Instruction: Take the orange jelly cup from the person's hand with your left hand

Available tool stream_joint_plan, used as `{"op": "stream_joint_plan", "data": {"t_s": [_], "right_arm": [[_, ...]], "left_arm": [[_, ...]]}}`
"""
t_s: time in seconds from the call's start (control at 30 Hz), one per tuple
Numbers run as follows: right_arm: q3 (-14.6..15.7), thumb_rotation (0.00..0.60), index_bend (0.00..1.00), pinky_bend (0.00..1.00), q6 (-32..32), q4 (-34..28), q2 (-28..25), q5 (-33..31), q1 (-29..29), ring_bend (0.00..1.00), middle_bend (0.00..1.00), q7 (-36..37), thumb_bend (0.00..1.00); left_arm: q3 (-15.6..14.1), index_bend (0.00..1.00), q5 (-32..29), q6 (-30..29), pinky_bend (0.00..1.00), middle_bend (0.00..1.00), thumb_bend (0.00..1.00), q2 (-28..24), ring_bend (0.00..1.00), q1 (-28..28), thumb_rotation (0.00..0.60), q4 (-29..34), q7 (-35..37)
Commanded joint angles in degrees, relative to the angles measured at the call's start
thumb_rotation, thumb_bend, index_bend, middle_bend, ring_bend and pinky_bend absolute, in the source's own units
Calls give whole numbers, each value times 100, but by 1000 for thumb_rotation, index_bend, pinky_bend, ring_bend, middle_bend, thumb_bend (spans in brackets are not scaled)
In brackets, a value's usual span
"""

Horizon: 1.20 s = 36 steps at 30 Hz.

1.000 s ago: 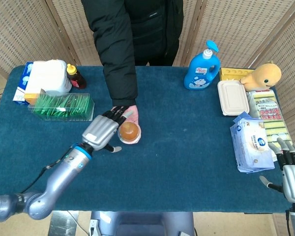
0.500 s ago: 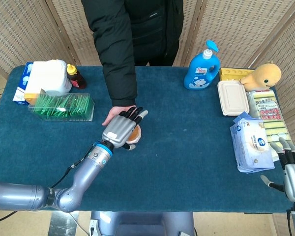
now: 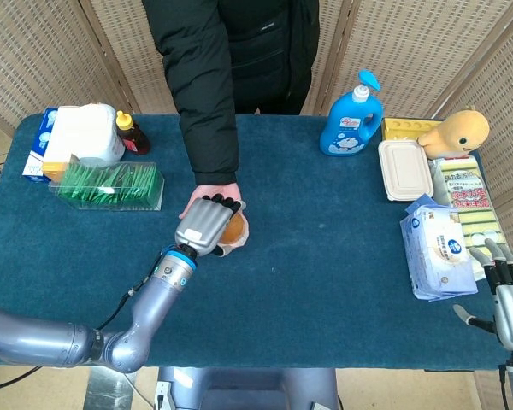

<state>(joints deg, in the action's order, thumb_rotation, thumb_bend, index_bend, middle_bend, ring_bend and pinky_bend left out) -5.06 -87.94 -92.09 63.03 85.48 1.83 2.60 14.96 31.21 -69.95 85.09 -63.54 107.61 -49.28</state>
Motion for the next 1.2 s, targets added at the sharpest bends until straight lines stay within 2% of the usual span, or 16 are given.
{"op": "stream_joint_plan", "data": {"t_s": [0.03, 0.2, 0.5, 0.7, 1.0, 1.2], "right_arm": [[2, 600, 151, 0, 12, 5, -4, -3, 4, 25, 47, 18, 158], [4, 600, 152, 0, 17, 9, -7, -5, 5, 26, 47, 39, 159], [-5, 600, 151, 0, 23, 14, -18, -29, 5, 27, 47, 84, 159], [0, 600, 151, 0, 32, 7, -28, -31, 4, 27, 47, 103, 159], [5, 600, 152, 0, 39, -13, -34, -45, 0, 27, 47, 93, 160], [9, 600, 151, 0, 36, -25, -37, -40, -3, 29, 47, 89, 160]], "left_arm": [[-35, 360, 71, -189, 485, 460, 180, 105, 385, -20, 600, -65, -86], [-88, 447, 189, -350, 582, 546, 201, 215, 468, -1, 600, -128, -133], [-44, 495, 470, -450, 619, 581, 215, 200, 507, 61, 600, -26, -41], [13, 525, 712, -580, 634, 604, 216, 8, 528, 117, 600, 390, -54], [55, 542, 918, -760, 642, 615, 217, -487, 539, 219, 600, 1342, -197], [-186, 551, 976, -862, 646, 620, 216, -901, 545, 371, 600, 1909, -406]]}}
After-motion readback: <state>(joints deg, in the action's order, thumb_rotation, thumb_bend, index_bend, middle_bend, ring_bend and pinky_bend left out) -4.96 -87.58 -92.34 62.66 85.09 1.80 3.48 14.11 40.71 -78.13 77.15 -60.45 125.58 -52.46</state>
